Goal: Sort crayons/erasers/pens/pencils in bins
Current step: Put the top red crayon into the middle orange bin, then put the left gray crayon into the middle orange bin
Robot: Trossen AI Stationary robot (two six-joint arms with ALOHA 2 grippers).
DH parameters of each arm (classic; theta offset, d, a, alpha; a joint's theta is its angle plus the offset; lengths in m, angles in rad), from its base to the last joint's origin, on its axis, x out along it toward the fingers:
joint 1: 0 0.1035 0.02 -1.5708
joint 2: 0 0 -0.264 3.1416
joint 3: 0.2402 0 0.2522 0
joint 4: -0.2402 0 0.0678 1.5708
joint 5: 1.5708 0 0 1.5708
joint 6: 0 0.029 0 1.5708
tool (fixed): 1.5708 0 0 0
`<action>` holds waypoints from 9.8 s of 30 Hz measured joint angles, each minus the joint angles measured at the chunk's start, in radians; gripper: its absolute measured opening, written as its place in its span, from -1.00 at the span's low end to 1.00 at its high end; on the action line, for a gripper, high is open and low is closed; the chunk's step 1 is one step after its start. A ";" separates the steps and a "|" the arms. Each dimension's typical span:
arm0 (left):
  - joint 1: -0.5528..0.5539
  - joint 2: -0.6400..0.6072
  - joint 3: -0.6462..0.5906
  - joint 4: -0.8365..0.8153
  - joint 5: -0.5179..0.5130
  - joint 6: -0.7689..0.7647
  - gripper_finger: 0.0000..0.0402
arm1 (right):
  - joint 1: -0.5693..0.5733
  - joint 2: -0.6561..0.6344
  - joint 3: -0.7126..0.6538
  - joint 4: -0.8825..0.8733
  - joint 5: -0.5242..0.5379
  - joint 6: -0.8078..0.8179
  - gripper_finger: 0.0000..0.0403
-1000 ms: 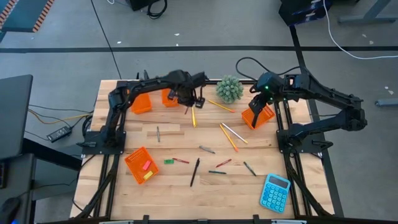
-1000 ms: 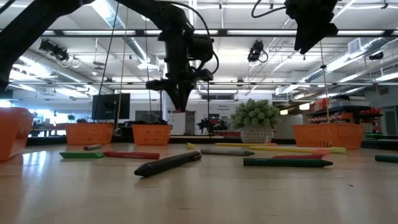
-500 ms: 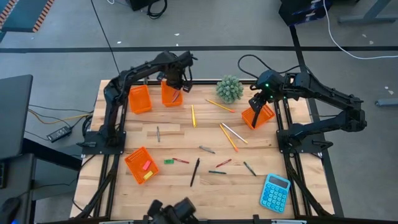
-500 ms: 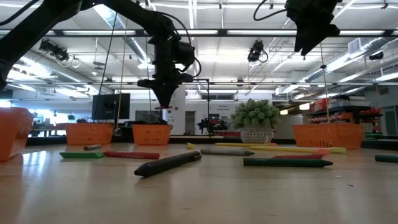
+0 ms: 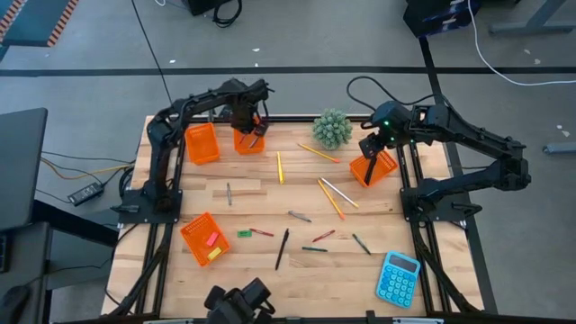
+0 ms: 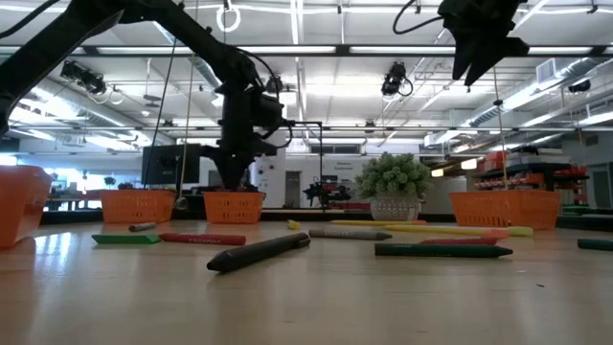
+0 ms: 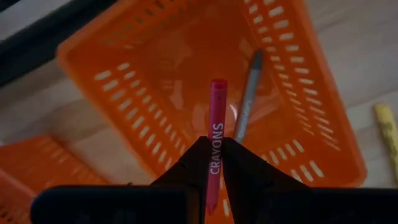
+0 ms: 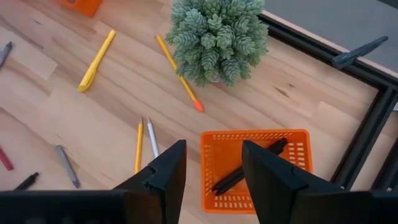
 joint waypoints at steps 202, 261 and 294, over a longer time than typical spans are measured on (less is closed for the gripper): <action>-0.620 -0.387 -0.755 0.423 0.019 -1.010 -0.54 | 0.056 0.000 -0.107 0.068 -0.056 -0.025 -0.20; -0.621 -0.399 -0.760 0.414 -0.047 -0.868 -0.73 | 0.056 0.000 -0.106 0.098 -0.072 -0.022 -0.20; -0.078 -0.509 -0.477 0.404 -0.148 -0.191 -0.75 | 0.056 0.000 -0.106 0.142 -0.056 0.121 -0.20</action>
